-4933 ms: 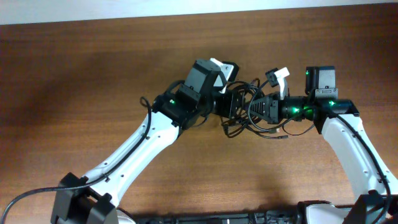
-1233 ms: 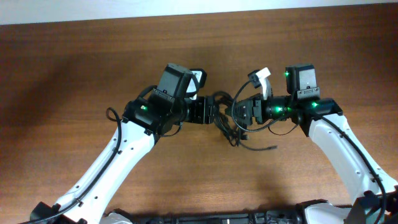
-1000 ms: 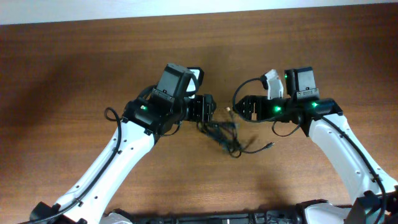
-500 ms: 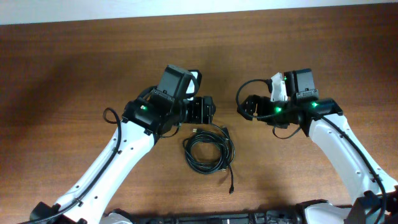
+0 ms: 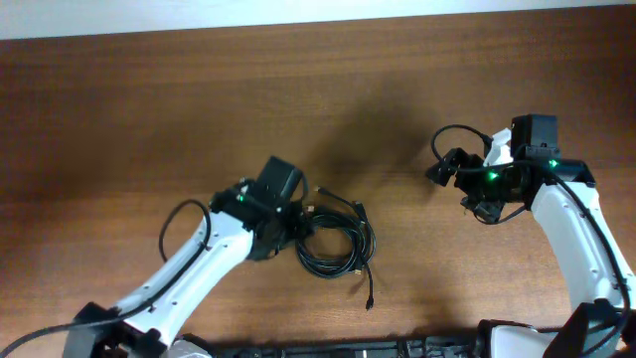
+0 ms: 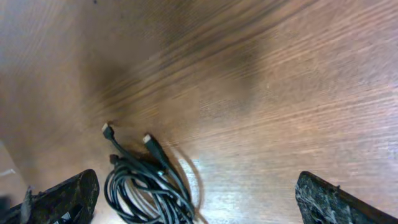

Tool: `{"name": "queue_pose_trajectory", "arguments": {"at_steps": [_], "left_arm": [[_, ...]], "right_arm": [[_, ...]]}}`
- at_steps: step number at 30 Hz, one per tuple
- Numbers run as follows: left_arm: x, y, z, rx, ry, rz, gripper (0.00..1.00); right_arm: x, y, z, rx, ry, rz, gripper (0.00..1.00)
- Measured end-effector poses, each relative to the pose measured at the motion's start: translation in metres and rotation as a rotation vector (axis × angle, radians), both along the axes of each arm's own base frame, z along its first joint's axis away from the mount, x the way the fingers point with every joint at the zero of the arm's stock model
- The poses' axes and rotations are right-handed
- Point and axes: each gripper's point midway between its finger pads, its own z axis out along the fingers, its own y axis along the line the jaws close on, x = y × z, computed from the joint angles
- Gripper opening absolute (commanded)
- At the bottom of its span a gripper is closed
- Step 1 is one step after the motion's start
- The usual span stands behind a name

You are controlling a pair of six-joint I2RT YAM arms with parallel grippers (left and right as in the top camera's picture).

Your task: Untangle cables

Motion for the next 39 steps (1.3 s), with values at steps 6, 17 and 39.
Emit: {"name": "queue_pose_trajectory", "arguments": {"at_steps": [6,17,39], "left_arm": [[-0.005,-0.004,-0.031,-0.063,-0.015,0.050,0.29],[0.054,0.004,0.006,-0.003,-0.229,0.079,0.00],[0.117,-0.054,0.223,-0.277,-0.866,-0.285,0.00]], "right_arm": [[-0.001,0.006,0.000,0.001,0.002,0.018,0.99],[-0.009,0.048,0.001,0.001,-0.017,0.183,0.99],[0.031,0.148,0.061,0.071,-0.614,0.673,0.99]]}}
